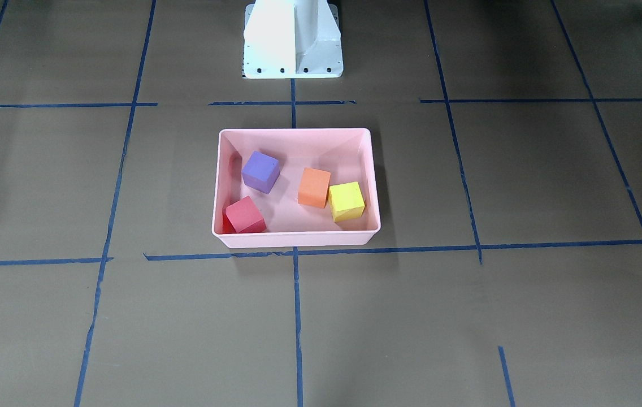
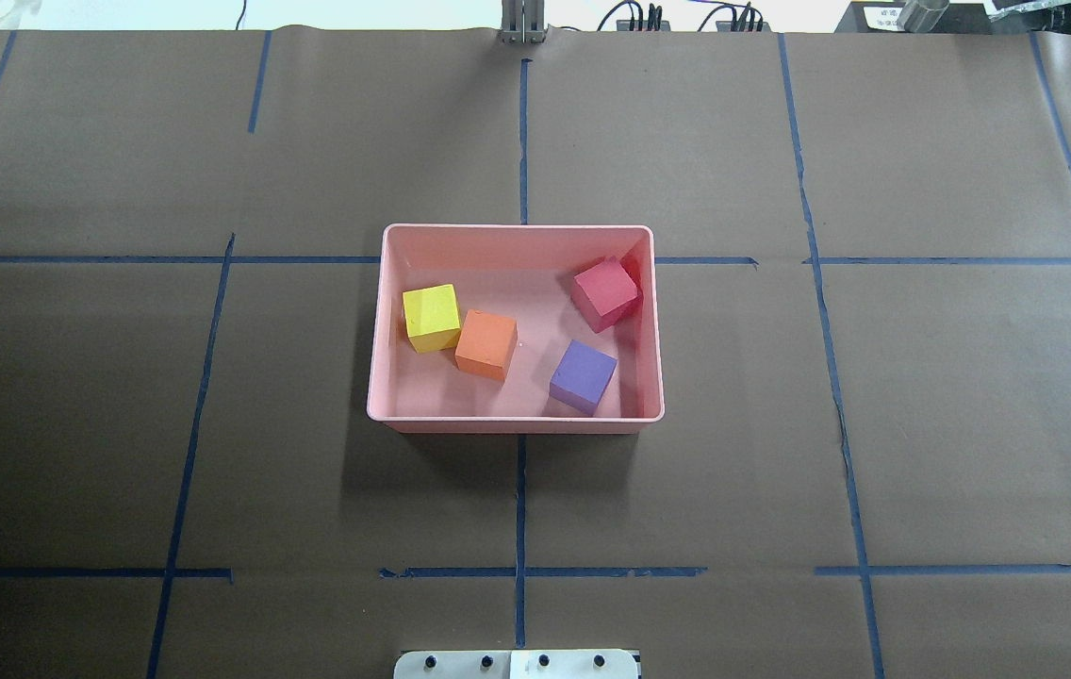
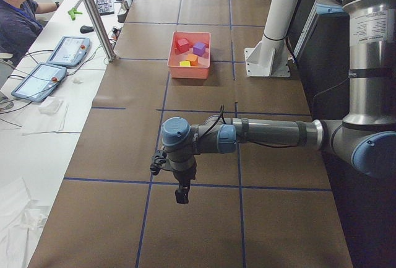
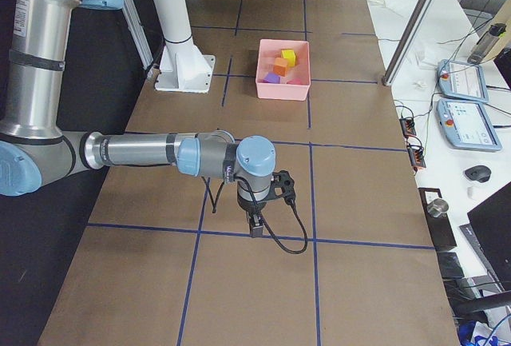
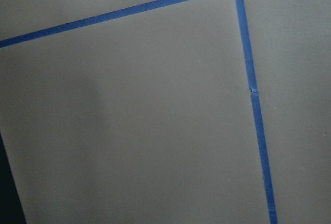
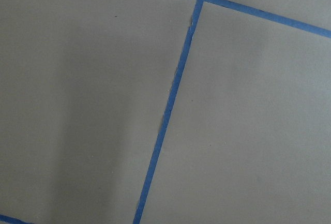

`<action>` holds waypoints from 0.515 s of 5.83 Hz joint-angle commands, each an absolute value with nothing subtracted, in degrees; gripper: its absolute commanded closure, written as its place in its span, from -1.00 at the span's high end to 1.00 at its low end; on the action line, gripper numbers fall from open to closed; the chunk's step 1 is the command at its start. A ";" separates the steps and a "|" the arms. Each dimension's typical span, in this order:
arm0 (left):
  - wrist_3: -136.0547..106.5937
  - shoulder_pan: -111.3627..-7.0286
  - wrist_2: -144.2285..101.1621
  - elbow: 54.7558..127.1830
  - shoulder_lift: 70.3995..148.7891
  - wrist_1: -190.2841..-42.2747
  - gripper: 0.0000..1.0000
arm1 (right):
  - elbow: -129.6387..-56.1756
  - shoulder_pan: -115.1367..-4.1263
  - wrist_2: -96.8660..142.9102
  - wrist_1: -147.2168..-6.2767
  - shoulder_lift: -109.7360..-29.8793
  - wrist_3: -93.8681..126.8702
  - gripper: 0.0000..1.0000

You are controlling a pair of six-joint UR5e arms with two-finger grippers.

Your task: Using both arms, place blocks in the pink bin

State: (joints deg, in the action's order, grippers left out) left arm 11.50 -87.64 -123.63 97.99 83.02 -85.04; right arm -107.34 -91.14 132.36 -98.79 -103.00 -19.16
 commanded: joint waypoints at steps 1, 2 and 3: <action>11.60 -87.71 -129.14 98.09 82.45 -85.17 1.00 | -107.31 -91.14 132.36 -98.79 -103.01 -19.16 1.00; 11.34 -87.80 -133.81 98.09 82.18 -85.08 1.00 | -107.31 -91.06 132.36 -98.79 -103.01 -19.16 1.00; 11.42 -87.80 -133.68 98.09 82.18 -85.08 1.00 | -107.31 -91.05 132.36 -98.79 -103.01 -19.16 1.00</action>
State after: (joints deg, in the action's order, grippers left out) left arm 11.43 -87.76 -132.36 98.08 82.27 -85.10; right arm -107.31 -91.08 132.36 -98.79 -103.01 -19.16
